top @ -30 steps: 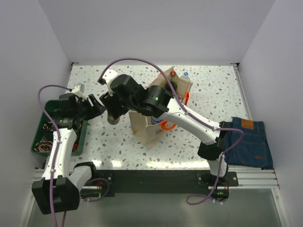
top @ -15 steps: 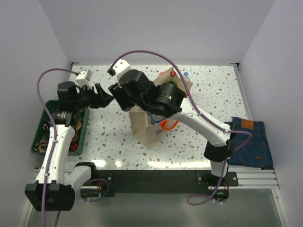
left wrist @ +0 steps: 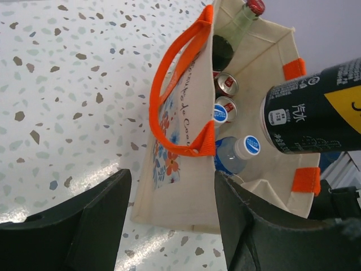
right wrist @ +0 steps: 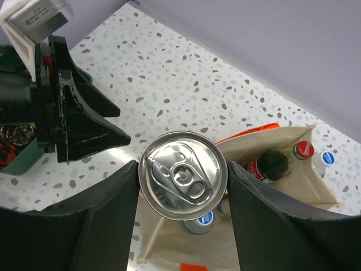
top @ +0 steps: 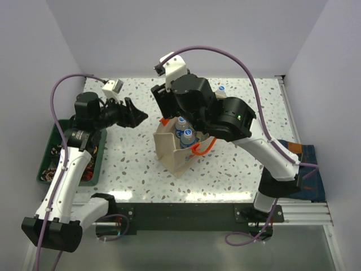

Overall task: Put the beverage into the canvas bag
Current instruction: Pick up the drink from the center of the board, then place the drink in the canvas bag.

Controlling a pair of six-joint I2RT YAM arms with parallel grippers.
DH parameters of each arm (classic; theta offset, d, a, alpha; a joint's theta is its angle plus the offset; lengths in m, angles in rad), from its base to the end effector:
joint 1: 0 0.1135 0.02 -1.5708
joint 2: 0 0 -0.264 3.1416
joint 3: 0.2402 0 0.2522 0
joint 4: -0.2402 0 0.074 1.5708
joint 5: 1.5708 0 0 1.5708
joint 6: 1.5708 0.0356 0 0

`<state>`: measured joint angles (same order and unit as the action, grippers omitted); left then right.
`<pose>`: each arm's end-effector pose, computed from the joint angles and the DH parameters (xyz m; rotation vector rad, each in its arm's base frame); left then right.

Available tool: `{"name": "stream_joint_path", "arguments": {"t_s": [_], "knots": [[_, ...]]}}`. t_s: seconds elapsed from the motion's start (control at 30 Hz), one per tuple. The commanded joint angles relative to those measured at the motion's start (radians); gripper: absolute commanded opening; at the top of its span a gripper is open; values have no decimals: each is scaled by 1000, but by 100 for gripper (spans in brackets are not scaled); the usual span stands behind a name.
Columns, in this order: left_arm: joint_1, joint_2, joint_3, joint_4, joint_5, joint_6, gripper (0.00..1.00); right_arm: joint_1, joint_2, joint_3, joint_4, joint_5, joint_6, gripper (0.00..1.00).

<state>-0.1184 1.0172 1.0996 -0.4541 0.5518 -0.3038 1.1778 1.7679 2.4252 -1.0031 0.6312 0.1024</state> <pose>0.2139 -0.0442 0.3801 0.1937 1.9612 -0.8127 0.1441 0.2928 0.5347 -0.5705 1.7678 0.2857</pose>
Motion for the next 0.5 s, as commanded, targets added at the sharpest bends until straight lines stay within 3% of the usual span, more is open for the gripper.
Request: {"name": "stream_joint_path", "arguments": {"t_s": [0.0,0.2,0.47], "knots": [[-58,-6,65,48,39,15,65,3,-67,29,107,87,-32,0],[-144,23,94,-18,53,71,64,3,-97,-29,89,114,-14,0],[-247,70,117,-130,-61,123,57,3,-128,-110,49,121,39,0]]}}
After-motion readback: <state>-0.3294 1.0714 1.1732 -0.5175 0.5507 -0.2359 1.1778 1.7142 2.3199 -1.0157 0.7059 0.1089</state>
